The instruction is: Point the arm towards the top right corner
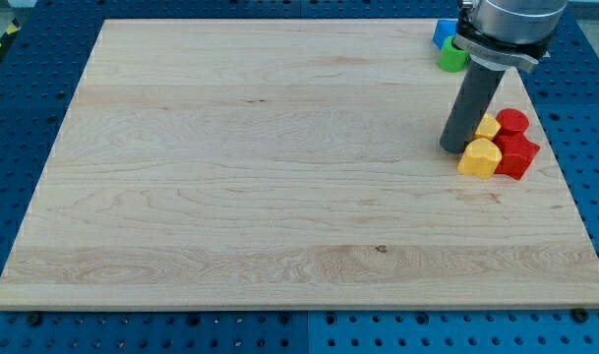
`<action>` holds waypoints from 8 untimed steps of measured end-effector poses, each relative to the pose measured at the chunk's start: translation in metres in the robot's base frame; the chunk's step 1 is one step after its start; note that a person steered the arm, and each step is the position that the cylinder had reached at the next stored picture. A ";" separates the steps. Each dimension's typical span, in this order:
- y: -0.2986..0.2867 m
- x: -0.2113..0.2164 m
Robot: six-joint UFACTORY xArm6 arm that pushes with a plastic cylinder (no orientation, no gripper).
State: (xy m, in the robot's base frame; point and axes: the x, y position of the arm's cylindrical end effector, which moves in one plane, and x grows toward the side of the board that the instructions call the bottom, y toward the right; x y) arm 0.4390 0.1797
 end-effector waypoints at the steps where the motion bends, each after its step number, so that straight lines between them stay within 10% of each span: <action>1: -0.008 0.000; 4: -0.081 -0.072; 8: 0.126 -0.126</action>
State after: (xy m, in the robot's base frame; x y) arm 0.3127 0.3058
